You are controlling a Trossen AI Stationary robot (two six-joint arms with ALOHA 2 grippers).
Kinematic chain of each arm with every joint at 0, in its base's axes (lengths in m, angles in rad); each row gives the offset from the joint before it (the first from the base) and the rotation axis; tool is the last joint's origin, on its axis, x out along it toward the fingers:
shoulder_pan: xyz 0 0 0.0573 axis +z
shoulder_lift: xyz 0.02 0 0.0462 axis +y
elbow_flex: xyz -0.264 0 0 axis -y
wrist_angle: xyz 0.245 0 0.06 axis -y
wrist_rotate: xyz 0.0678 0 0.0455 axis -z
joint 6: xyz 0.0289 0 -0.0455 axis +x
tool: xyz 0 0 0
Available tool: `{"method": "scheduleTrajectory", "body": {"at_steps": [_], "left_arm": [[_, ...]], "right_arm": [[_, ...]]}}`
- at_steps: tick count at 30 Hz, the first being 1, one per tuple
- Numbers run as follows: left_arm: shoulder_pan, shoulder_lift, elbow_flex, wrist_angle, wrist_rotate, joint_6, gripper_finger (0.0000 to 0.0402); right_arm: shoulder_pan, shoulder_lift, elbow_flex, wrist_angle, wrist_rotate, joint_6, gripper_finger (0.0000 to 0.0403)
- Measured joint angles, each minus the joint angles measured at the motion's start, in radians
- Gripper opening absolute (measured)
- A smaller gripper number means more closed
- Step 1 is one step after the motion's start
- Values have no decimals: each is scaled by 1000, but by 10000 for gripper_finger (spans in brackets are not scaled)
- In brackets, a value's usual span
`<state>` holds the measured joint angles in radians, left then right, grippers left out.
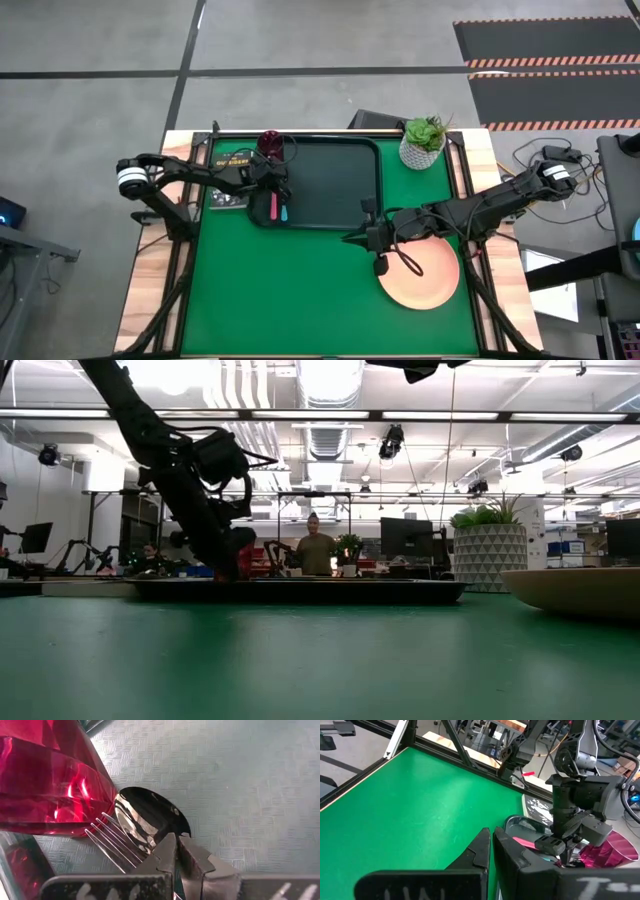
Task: Pick and place plate/cup/fork/spoon on tray
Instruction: Put the blue spoon to the right of the pink fork on the black tray
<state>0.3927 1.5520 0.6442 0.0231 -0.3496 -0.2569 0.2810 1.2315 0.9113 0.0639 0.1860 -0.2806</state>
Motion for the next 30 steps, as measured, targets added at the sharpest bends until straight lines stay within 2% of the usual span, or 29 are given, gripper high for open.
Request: {"method": "scheduleTrajectory", "body": {"at_steps": [24, 30], "left_arm": [[0, 0, -12, 5, 1, -47, 0], [-3, -15, -8, -31, 61, -48, 0]], "right_arm": [[0, 0, 0, 0, 0, 8, 9], [0, 0, 0, -1, 0, 11, 9]]}}
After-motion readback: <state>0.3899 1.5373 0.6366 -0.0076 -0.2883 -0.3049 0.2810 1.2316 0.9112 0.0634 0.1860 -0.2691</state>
